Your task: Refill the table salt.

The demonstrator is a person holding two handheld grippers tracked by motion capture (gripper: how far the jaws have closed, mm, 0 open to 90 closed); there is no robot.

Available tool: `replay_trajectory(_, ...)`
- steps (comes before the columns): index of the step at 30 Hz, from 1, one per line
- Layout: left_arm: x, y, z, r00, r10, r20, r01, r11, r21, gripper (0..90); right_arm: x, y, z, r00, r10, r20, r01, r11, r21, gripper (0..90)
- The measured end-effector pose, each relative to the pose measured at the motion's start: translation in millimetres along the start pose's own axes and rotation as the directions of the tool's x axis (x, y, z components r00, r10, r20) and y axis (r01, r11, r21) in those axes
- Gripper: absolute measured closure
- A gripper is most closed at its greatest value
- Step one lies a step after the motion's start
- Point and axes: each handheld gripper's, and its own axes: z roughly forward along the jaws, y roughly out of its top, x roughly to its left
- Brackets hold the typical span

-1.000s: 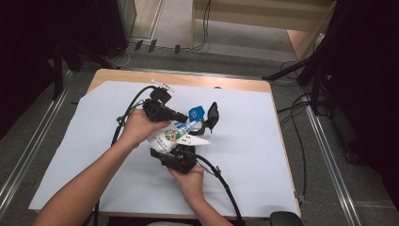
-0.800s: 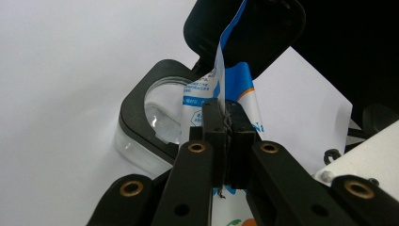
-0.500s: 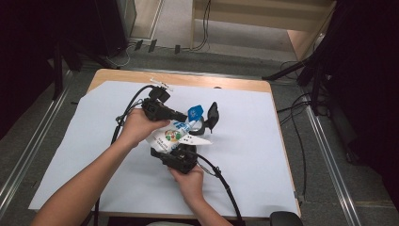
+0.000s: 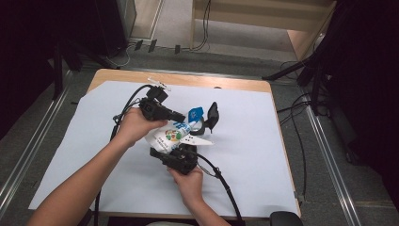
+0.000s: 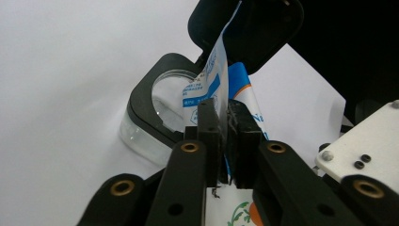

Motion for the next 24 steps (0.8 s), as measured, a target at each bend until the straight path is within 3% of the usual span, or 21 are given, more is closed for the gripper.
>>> replay_trajectory(8, 3.0, 0.5, 3.3, 0.9996, -0.025, 0.014, 0.025, 0.9997, 0.000, 90.0, -0.1, 3.0, 0.3, 0.9997, -0.021, 0.014, 0.021, 1.000, 0.020, 65.4)
replay_trajectory(12, 3.7, 0.6, 3.9, 0.9986, -0.045, 0.027, 0.045, 0.9990, -0.001, 90.0, -1.1, 4.2, 0.9, 0.9993, -0.025, 0.028, 0.024, 0.999, 0.030, 67.0)
replay_trajectory(24, 3.8, 1.0, 0.3, 0.9984, -0.052, 0.023, 0.052, 0.9986, -0.009, 88.7, -0.2, 4.0, 1.1, 0.9997, 0.021, 0.013, -0.021, 1.000, 0.009, 70.9)
